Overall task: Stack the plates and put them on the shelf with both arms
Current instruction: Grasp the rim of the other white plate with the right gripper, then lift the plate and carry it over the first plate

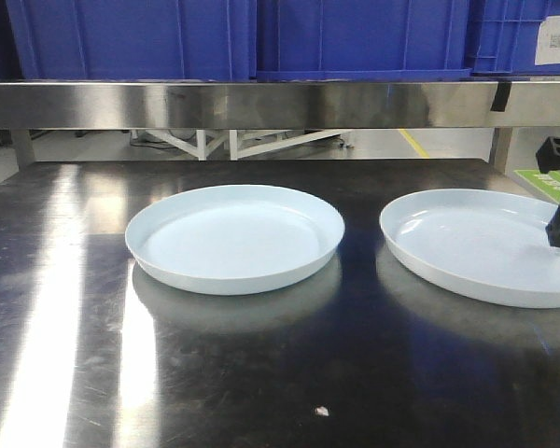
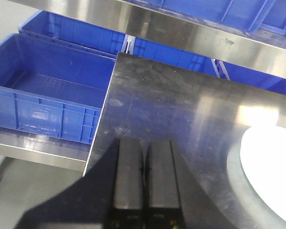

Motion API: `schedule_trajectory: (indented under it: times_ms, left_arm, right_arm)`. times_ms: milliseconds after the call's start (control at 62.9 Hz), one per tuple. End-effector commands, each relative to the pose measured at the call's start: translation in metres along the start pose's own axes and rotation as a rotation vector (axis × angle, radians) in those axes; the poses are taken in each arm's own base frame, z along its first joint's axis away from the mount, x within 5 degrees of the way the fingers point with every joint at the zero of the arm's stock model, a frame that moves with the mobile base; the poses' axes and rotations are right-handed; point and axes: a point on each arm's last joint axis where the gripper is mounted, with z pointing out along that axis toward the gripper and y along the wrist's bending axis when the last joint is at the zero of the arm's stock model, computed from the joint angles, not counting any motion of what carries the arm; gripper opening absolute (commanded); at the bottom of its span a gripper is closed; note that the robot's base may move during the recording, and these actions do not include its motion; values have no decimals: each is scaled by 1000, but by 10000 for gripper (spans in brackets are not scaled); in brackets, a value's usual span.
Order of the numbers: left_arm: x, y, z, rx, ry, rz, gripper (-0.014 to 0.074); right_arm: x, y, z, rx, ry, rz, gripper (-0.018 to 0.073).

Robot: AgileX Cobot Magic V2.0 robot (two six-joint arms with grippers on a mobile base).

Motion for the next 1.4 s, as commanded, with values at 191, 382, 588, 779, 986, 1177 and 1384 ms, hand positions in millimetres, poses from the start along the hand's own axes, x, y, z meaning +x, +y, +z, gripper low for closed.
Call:
schedule_trajectory:
  times_ms: [191,382,588,779,986,1177,1384]
  left_arm:
    - [-17,-5,-2,30,-109,3,90]
    - [-17,-5,-2,30,-109,3,90]
    - [-17,-5,-2,30,-109,3,90]
    - [-17,-5,-2,30,-109,3,90]
    - [-17,-5,-2,30,-109,3,90]
    - [-17,-5,-2,30,-109,3,90]
    - [-17,-5,-2,30,-109,3,90]
  right_arm:
    - [-15,4,-13,-12,-101,-13,125]
    - [-21,5,-15,-16,-129,-14,52]
    - [-46,15,-39,-48,-204,-27,52]
    - [-75,29,-72,-89,-319,-49,52]
    - [-85,65,-94,-174,-335,-129,52]
    - [-77,114,-102,-287,-354,-234,52]
    - [-61,166,-89,-383,-302,-340,52]
